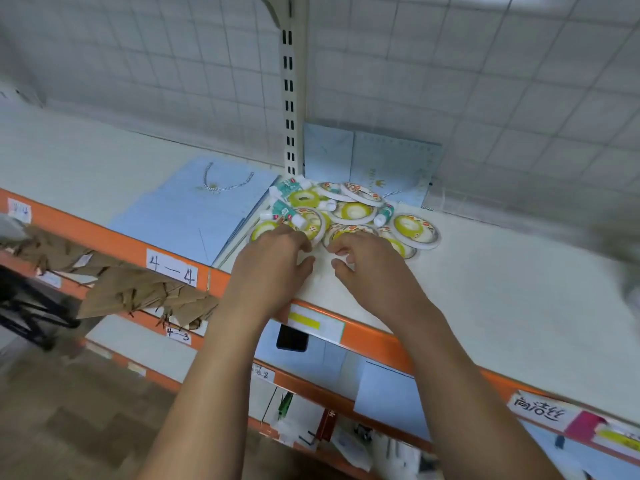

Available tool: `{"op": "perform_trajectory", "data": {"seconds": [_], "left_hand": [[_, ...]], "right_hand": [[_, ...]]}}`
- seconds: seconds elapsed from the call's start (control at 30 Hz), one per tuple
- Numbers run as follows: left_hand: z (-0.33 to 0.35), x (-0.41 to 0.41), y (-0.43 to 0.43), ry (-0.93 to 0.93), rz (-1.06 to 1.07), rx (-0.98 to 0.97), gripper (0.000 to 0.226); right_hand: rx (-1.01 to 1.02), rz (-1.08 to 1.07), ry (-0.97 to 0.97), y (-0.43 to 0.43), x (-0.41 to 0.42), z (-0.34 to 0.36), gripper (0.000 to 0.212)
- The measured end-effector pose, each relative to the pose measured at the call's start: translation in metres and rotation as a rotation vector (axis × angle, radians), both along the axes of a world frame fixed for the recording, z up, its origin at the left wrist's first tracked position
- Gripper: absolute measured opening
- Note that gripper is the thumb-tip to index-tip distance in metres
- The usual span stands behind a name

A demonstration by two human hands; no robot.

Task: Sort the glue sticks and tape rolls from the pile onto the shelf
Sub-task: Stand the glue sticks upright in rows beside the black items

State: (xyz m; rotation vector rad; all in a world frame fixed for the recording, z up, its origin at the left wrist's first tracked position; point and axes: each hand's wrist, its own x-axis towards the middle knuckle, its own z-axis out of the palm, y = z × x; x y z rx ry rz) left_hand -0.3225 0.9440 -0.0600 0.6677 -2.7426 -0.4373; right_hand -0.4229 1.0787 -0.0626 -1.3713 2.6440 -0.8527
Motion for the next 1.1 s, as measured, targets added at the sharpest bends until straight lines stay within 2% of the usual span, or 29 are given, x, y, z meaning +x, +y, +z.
{"op": "perform_trajectory", "data": {"seconds": [0.27,0.5,0.73,0.87,0.97,1.1], "left_hand": [[-0.006,-0.02,-0.046,0.053,-0.006,-0.029,0.023],[-0.013,-0.047,-0.072,0.069,-0.102,-0.093,0.039],[-0.019,-0.056,-0.081,0.095,-0.124,-0.099,0.03],[-0.015,-0.051,-0.082,0.101,-0.117,-0.056,0.024],[-0.009,-0.042,-0.079,0.113,-0.088,0.012,0.021],[0.002,-0.029,-0.073,0.115,-0.067,0.007,0.022]], "right_hand": [[0.004,-0.037,-0.013,-0.031,-0.01,-0.001,0.019],[0.021,-0.047,0.014,-0.05,-0.018,0.007,0.021],[0.04,-0.047,0.007,-0.054,-0.021,0.012,0.02],[0.032,0.054,-0.03,-0.048,-0.012,0.013,0.011],[0.066,0.137,-0.059,-0.05,0.001,0.008,0.019],[0.138,0.164,-0.045,-0.059,0.016,-0.003,0.033]]}}
